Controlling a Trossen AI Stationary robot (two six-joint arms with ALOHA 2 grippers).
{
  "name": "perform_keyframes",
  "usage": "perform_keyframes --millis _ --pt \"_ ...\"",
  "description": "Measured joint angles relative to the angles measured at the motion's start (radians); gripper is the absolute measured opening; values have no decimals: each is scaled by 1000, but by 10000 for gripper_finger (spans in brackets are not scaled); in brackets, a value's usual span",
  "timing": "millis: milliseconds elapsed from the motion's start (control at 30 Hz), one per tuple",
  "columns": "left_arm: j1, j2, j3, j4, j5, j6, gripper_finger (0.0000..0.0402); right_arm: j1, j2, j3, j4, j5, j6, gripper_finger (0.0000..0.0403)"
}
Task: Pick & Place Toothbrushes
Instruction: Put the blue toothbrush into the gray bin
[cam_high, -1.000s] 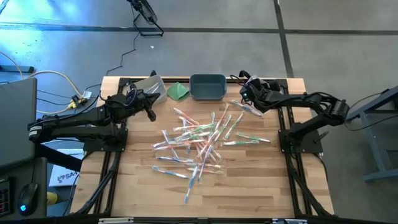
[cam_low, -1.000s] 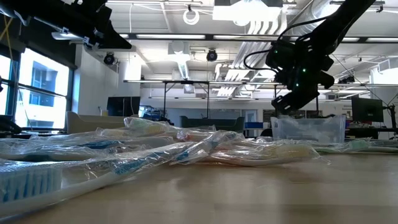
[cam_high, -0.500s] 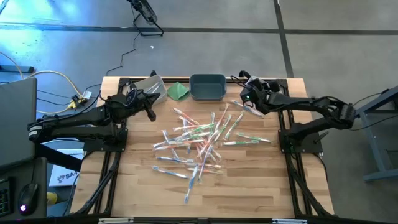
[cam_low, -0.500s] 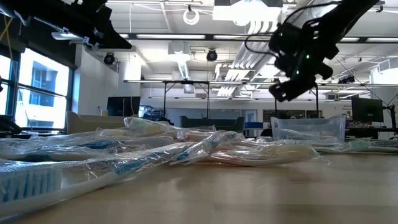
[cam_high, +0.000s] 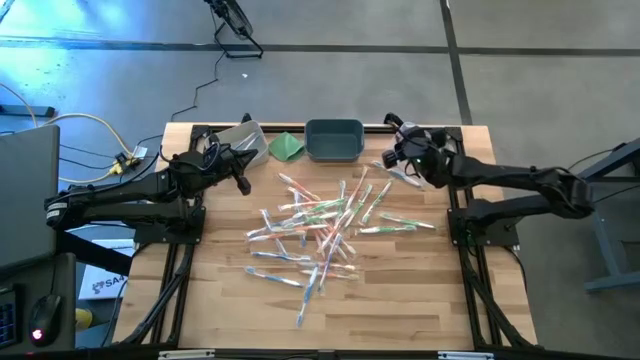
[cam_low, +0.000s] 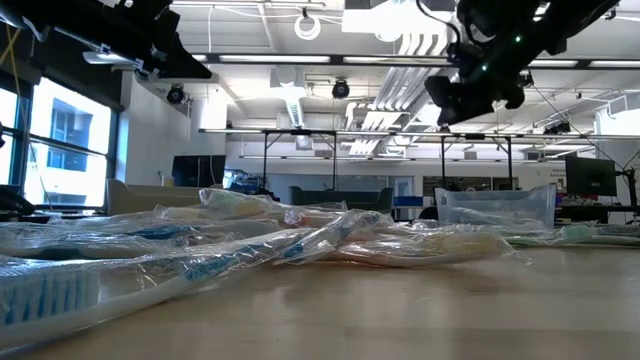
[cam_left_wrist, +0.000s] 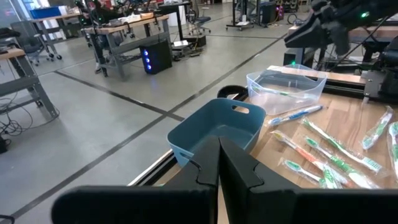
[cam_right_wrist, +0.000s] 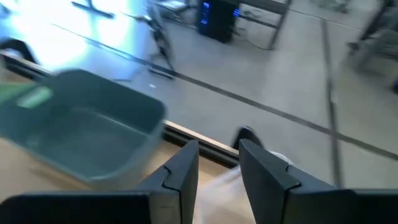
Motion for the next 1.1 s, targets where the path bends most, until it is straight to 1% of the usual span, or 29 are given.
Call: perform_keyframes --millis 167,267,400,567,733,933,1000,1100 --pt "0 0 0 0 0 -1 1 39 -17 0 58 -92 -4 109" --pt "0 0 0 0 0 -5 1 58 -16 0 63 -160 -4 109" --pt "0 0 0 0 -2 -62 1 88 -16 0 64 -248 25 109" --pt "0 0 0 1 -3 -182 1 123 -16 0 82 -263 64 109" --pt "0 0 0 5 -3 -267 1 148 -16 0 181 -263 120 109" --pt "0 0 0 4 -2 -278 1 167 -15 0 313 -266 135 109" --pt "0 0 0 4 -2 -262 1 168 -15 0 348 -292 135 109" --pt "0 0 0 3 -2 -229 1 168 -15 0 370 -370 128 109"
